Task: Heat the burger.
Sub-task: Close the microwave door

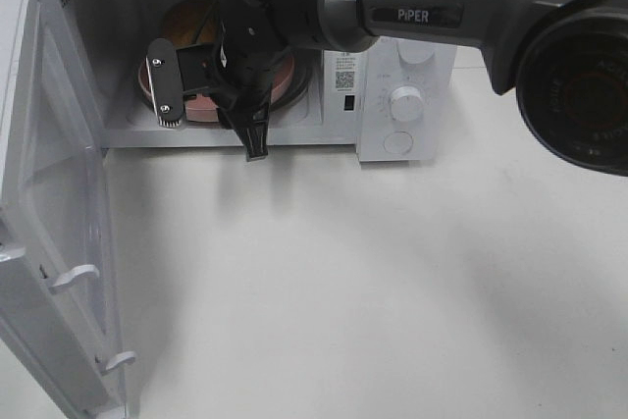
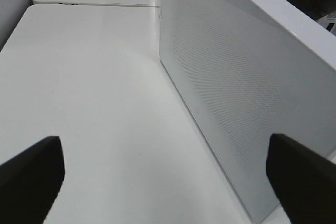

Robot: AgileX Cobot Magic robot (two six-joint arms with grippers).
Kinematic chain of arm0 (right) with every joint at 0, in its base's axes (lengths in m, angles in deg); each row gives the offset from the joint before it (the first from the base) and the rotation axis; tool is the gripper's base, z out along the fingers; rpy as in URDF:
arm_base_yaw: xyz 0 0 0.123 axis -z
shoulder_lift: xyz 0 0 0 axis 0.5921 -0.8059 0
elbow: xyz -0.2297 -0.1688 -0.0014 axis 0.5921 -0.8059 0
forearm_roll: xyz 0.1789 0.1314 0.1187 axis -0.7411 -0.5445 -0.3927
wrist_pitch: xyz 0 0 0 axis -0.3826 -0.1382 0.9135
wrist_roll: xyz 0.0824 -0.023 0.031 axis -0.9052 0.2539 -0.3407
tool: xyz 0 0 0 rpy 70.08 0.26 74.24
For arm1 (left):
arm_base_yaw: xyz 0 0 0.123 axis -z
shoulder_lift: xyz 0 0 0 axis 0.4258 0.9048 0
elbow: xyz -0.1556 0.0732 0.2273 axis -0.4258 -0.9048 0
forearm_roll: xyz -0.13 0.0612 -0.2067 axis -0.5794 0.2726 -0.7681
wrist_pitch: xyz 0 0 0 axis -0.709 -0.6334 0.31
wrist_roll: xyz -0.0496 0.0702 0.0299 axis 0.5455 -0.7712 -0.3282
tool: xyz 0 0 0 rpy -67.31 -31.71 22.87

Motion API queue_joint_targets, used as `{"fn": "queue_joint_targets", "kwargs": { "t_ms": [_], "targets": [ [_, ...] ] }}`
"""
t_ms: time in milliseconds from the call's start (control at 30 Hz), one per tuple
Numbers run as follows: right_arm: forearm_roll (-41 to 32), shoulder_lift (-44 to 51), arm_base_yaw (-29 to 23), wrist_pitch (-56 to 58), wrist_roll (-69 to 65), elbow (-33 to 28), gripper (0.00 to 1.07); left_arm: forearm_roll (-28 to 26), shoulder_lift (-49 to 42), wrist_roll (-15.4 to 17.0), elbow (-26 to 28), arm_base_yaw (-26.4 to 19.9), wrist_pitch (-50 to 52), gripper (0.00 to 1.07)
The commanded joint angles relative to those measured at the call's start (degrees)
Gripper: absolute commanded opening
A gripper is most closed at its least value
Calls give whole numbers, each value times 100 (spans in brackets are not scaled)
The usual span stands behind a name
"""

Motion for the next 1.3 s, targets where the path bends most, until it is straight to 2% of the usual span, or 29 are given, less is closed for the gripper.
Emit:
{"fn": "queue_joint_targets", "kwargs": {
  "t_ms": [33, 167, 200, 267, 300, 400, 467, 533, 733, 933, 1300],
  "targets": [
    [-69, 138, 29, 40, -97, -178, 44, -11, -115, -17, 0, 34, 17, 100],
    [-166, 269, 29, -11, -92, -384, 50, -11, -115, -17, 0, 34, 17, 100],
    [-218, 384, 29, -126, -97, -544, 56, -11, -115, -17, 0, 34, 17, 100],
    [-218, 476, 29, -212, -97, -665, 60, -11, -115, -17, 0, 34, 17, 100],
    [-212, 636, 29, -395, -97, -871, 67, -6, -115, -17, 0, 34, 17, 100],
    [-212, 716, 29, -464, -97, -991, 71, -6, -115, -17, 0, 34, 17, 100],
    [-206, 997, 29, -550, -97, -1438, 79, -6, -115, -17, 0, 34, 17, 100],
    [-206, 1060, 29, -590, -97, -1547, 79, -6, -115, -17, 0, 34, 17, 100],
    [-195, 1644, 29, -837, -97, -2406, 77, -6, -115, -17, 0, 34, 17, 100],
    [-195, 2074, 29, -871, -292, -2859, 77, -6, -115, -17, 0, 34, 17, 100],
    [-166, 3002, 29, -819, -2154, -3879, 77, -6, -115, -17, 0, 34, 17, 100]
  ]
}}
